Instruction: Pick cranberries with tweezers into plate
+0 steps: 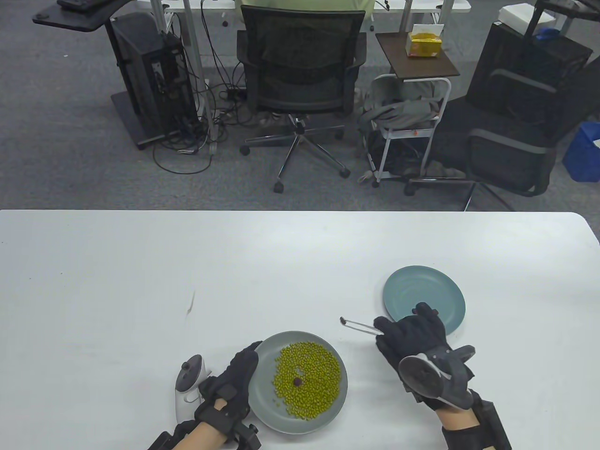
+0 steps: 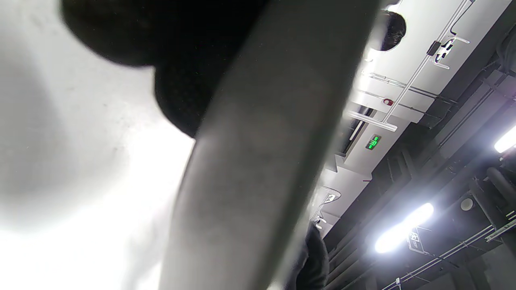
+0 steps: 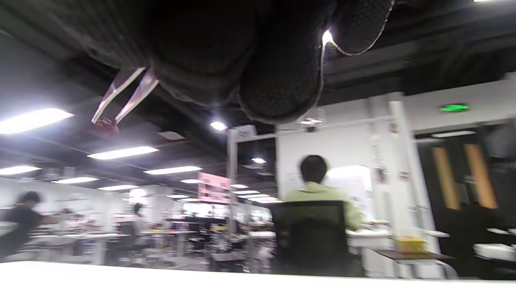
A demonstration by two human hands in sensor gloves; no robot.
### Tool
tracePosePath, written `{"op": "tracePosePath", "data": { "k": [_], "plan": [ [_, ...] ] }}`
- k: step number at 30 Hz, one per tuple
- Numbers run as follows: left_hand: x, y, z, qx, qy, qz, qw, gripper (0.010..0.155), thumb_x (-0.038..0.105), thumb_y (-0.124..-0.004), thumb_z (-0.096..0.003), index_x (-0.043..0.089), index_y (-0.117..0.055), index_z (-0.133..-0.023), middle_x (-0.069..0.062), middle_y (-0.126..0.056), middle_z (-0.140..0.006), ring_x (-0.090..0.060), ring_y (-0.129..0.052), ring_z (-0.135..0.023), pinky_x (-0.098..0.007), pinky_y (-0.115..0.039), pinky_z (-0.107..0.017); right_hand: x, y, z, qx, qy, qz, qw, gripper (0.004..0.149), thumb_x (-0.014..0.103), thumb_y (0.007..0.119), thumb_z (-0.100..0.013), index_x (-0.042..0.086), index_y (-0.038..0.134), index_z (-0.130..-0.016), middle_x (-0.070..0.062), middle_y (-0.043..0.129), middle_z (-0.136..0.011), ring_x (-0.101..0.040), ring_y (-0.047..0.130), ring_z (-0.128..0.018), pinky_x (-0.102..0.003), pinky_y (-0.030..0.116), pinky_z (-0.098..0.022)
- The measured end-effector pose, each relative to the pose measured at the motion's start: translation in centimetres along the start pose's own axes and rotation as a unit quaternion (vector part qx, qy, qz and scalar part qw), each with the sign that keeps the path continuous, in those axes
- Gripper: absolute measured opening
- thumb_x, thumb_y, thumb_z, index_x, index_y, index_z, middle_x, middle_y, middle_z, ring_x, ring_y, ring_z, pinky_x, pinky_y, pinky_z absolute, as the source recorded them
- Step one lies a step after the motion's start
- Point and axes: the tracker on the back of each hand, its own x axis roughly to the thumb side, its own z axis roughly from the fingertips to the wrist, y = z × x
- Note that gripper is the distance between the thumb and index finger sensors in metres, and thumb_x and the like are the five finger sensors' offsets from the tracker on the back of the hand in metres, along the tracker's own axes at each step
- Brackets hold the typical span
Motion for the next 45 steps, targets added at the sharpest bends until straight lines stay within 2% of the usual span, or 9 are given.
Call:
{"op": "tracePosePath", "data": {
  "k": [4, 7, 12, 20, 23, 27, 32, 35, 45],
  "plan": [
    [-0.1, -0.1, 0.0, -0.002, 0.002, 0.001, 1.0, 0.062, 0.052, -0.059, -0.0524, 0.02, -0.041, -0.102, -0.009, -0.071, -0.091, -0.029, -0.104, -0.039, -0.035, -0.089, -0.021, -5.1, 1.3, -0.3, 0.035, 0.128, 0.036, 0.991, 0.046, 0.052, 0.071, -0.036, 0.034, 0.081, -0.078, 0.017, 0.09, -0.053, -0.011, 0.089, -0.064, -0.048, 0.047, -0.077],
    [-0.1, -0.1, 0.0, -0.003, 0.004, -0.003, 1.0, 0.062, 0.052, -0.059, -0.0524, 0.02, -0.041, -0.102, -0.009, -0.071, -0.091, -0.029, -0.104, -0.039, -0.035, -0.089, -0.021, -7.5, 3.1, 0.0, 0.077, 0.187, 0.064, 0.977, 0.046, 0.052, 0.071, -0.037, 0.034, 0.081, -0.078, 0.017, 0.09, -0.053, -0.012, 0.088, -0.065, -0.048, 0.046, -0.077],
    [-0.3, -0.2, 0.0, -0.004, 0.008, -0.005, 1.0, 0.062, 0.052, -0.059, -0.0524, 0.02, -0.041, -0.102, -0.009, -0.071, -0.091, -0.029, -0.104, -0.039, -0.035, -0.089, -0.021, -8.9, 5.4, 0.3, 0.149, 0.203, 0.114, 0.961, 0.046, 0.052, 0.072, -0.036, 0.033, 0.082, -0.077, 0.017, 0.091, -0.052, -0.012, 0.089, -0.064, -0.049, 0.047, -0.076],
    [-0.4, -0.4, 0.0, -0.009, 0.007, -0.002, 1.0, 0.062, 0.052, -0.059, -0.0524, 0.02, -0.041, -0.102, -0.009, -0.071, -0.091, -0.029, -0.104, -0.039, -0.035, -0.089, -0.021, -8.9, 7.2, 0.1, 0.196, 0.221, 0.165, 0.941, 0.047, 0.053, 0.071, -0.036, 0.034, 0.083, -0.076, 0.017, 0.092, -0.052, -0.013, 0.09, -0.061, -0.048, 0.049, -0.075],
    [-0.4, -0.5, 0.0, -0.008, 0.009, 0.0, 1.0, 0.062, 0.052, -0.059, -0.0524, 0.02, -0.041, -0.102, -0.009, -0.071, -0.091, -0.029, -0.104, -0.038, -0.035, -0.089, -0.02, -9.0, 7.1, 0.2, 0.175, 0.229, 0.163, 0.944, 0.048, 0.055, 0.072, -0.035, 0.034, 0.083, -0.077, 0.017, 0.092, -0.051, -0.013, 0.091, -0.06, -0.048, 0.049, -0.075],
    [-0.2, -0.4, 0.0, -0.006, 0.006, 0.003, 1.0, 0.062, 0.052, -0.059, -0.0525, 0.02, -0.041, -0.102, -0.01, -0.071, -0.091, -0.03, -0.104, -0.039, -0.035, -0.089, -0.02, -8.6, 5.4, 0.0, 0.127, 0.239, 0.102, 0.957, 0.048, 0.055, 0.072, -0.035, 0.034, 0.081, -0.078, 0.018, 0.091, -0.051, -0.012, 0.091, -0.06, -0.048, 0.05, -0.075],
    [0.1, -0.3, 0.0, -0.003, 0.001, 0.01, 1.0, 0.062, 0.052, -0.059, -0.0524, 0.02, -0.041, -0.102, -0.01, -0.071, -0.091, -0.03, -0.104, -0.038, -0.035, -0.089, -0.021, -6.2, 4.1, -0.2, 0.098, 0.167, 0.1, 0.976, 0.047, 0.051, 0.076, -0.035, 0.033, 0.081, -0.078, 0.017, 0.091, -0.052, -0.012, 0.091, -0.061, -0.049, 0.049, -0.075],
    [0.2, 0.0, 0.0, 0.002, 0.0, 0.025, 1.0, 0.062, 0.052, -0.059, -0.0525, 0.02, -0.04, -0.102, -0.009, -0.071, -0.091, -0.029, -0.104, -0.039, -0.035, -0.089, -0.021, -4.4, 3.7, -0.5, 0.094, 0.137, 0.051, 0.985, 0.046, 0.051, 0.077, -0.035, 0.032, 0.082, -0.077, 0.017, 0.091, -0.051, -0.012, 0.091, -0.057, -0.049, 0.05, -0.075],
    [0.3, 0.4, 0.0, 0.007, -0.004, 0.02, 1.0, 0.062, 0.052, -0.059, -0.0525, 0.02, -0.04, -0.102, -0.01, -0.071, -0.091, -0.029, -0.104, -0.039, -0.035, -0.089, -0.021, 2.5, 1.4, 0.6, 0.031, -0.01, -0.013, 0.999, 0.048, 0.054, 0.073, -0.036, 0.035, 0.078, -0.079, 0.019, 0.087, -0.052, -0.01, 0.088, -0.06, -0.048, 0.048, -0.076]
  ]
}}
